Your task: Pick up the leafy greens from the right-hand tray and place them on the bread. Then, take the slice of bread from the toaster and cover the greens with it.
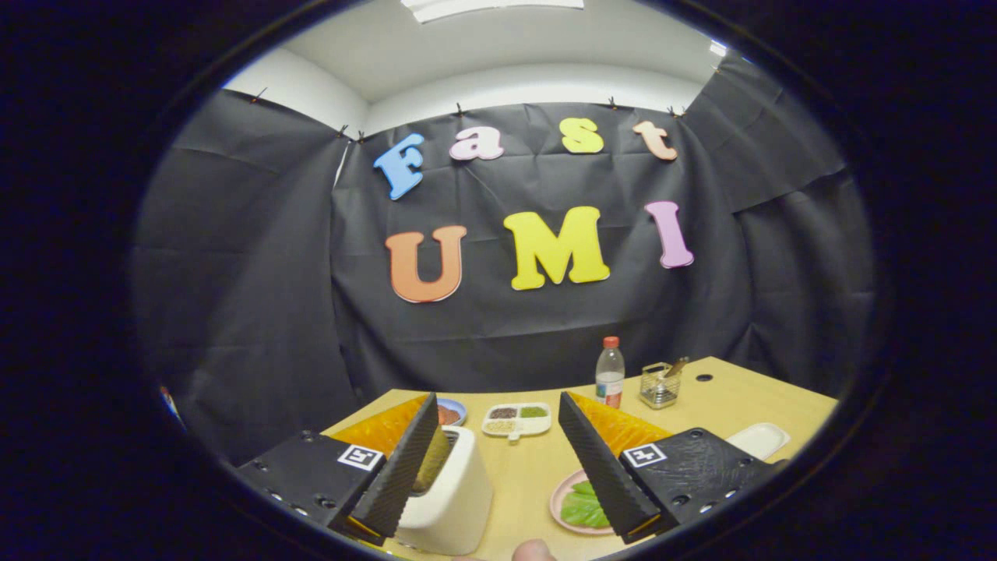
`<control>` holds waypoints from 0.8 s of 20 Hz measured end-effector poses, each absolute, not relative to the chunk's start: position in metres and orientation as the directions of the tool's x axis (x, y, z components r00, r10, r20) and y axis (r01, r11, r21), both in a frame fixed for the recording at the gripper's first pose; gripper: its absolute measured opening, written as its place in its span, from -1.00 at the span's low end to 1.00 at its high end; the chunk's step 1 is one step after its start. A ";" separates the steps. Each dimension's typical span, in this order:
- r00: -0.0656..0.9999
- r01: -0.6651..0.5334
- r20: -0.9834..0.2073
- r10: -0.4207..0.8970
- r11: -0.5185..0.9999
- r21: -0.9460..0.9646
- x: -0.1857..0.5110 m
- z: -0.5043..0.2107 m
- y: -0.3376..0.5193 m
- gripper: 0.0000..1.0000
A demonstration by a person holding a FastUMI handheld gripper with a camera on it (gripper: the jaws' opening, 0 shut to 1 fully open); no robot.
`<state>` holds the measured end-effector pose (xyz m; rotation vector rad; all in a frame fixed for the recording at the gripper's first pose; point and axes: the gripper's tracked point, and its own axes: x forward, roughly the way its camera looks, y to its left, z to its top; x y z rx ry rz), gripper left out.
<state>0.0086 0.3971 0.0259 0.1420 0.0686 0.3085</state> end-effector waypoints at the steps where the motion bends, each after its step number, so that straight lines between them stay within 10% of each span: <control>1: 0.946 -0.307 -0.056 0.318 0.940 0.151 0.008 0.022 0.411 0.91; 11: 0.924 -0.285 -0.228 0.308 0.950 0.128 0.032 -0.034 0.468 0.83; 16: 0.913 -0.238 -0.304 0.272 0.960 0.145 0.043 -0.055 0.469 0.36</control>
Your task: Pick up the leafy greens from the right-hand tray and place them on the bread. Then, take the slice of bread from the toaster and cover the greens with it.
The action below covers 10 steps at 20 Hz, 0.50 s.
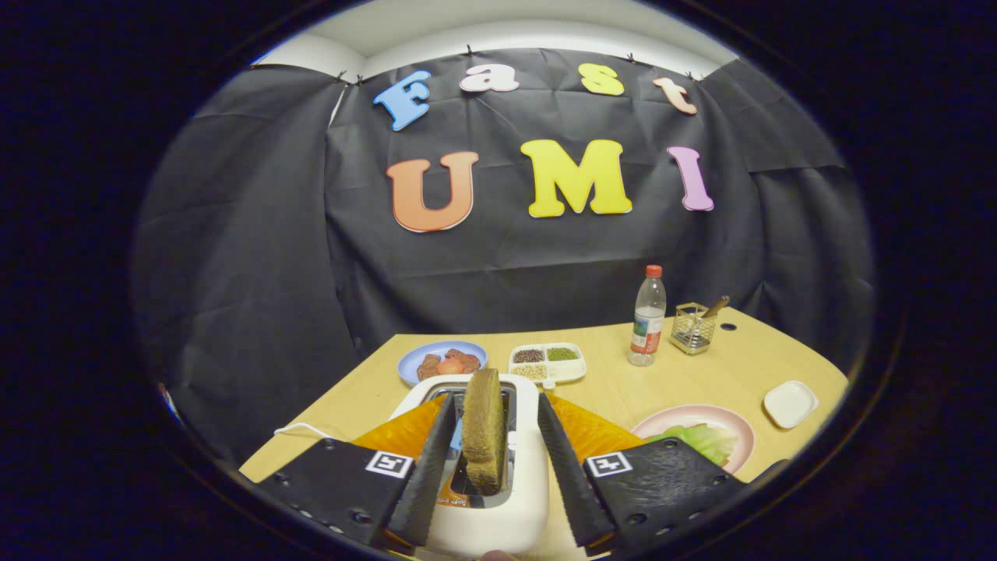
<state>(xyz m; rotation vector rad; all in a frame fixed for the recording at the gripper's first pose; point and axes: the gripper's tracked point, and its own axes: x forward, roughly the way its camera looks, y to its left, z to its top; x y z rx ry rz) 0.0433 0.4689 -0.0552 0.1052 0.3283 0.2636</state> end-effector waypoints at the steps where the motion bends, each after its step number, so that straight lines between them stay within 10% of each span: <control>1: 0.906 -0.240 -0.319 0.278 0.958 0.154 0.044 -0.058 0.471 0.20; 6: 0.898 -0.245 -0.331 0.291 0.954 0.174 0.044 -0.058 0.474 -0.60; 10: 0.887 -0.276 -0.326 0.328 0.941 0.195 0.042 -0.056 0.476 -0.84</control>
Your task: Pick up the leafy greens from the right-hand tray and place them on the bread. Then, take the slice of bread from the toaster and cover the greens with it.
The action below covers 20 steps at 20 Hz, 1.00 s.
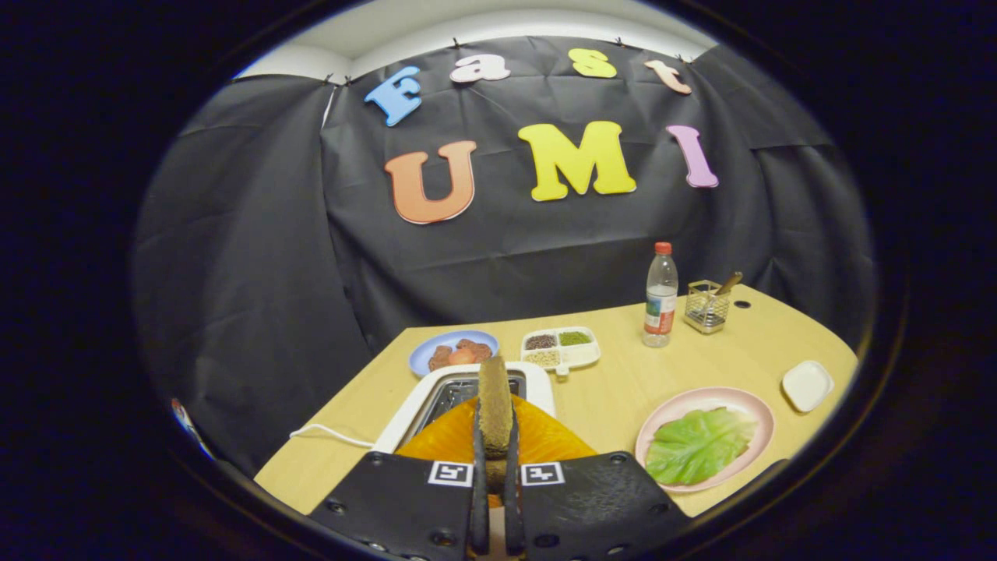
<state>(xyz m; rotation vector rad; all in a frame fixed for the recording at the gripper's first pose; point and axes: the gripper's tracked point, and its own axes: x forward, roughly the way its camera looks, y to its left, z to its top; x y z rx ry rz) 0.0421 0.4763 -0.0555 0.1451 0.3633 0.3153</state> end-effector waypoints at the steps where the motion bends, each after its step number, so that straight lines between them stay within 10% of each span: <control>1: 0.885 -0.281 -0.324 0.335 0.938 0.203 0.042 -0.053 0.476 -0.84; 20: 0.958 -0.232 -0.089 0.272 0.921 0.314 0.040 0.043 0.356 -0.85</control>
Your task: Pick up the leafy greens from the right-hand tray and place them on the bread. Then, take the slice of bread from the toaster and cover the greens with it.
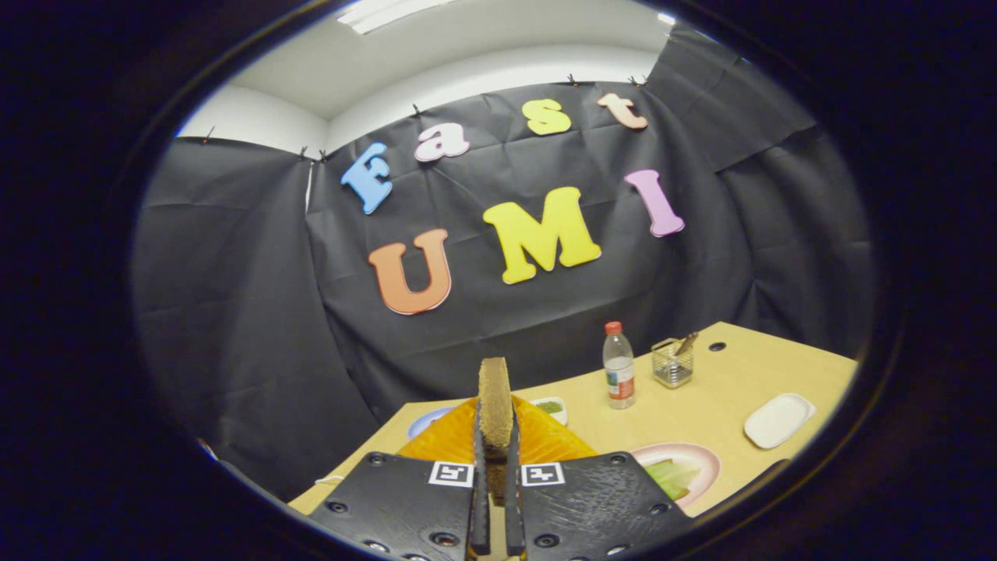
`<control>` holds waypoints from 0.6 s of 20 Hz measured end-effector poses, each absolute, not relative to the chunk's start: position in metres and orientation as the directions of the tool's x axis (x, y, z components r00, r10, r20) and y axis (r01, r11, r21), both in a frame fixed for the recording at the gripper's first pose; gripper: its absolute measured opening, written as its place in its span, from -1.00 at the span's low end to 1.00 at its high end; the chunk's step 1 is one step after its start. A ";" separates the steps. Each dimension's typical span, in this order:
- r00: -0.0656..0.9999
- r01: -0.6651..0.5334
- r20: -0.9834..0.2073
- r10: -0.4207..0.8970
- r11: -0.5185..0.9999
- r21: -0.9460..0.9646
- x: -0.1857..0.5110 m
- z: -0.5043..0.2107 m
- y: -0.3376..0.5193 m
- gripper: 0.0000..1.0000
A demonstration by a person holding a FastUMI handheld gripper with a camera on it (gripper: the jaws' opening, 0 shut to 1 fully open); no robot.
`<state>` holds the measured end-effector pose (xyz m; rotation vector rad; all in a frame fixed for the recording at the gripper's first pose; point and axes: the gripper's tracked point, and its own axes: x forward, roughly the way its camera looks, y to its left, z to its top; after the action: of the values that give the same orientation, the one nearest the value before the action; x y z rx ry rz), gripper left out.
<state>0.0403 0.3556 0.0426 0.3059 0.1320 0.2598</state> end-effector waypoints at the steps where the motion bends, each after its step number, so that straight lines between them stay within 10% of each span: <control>1: 0.961 -0.220 -0.095 0.260 0.927 0.305 0.042 0.035 0.347 -0.85; 12: 0.937 -0.114 -0.271 0.220 0.927 0.357 0.079 -0.087 0.307 -0.85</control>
<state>0.0791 0.3069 -0.0866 0.3448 0.3136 0.1738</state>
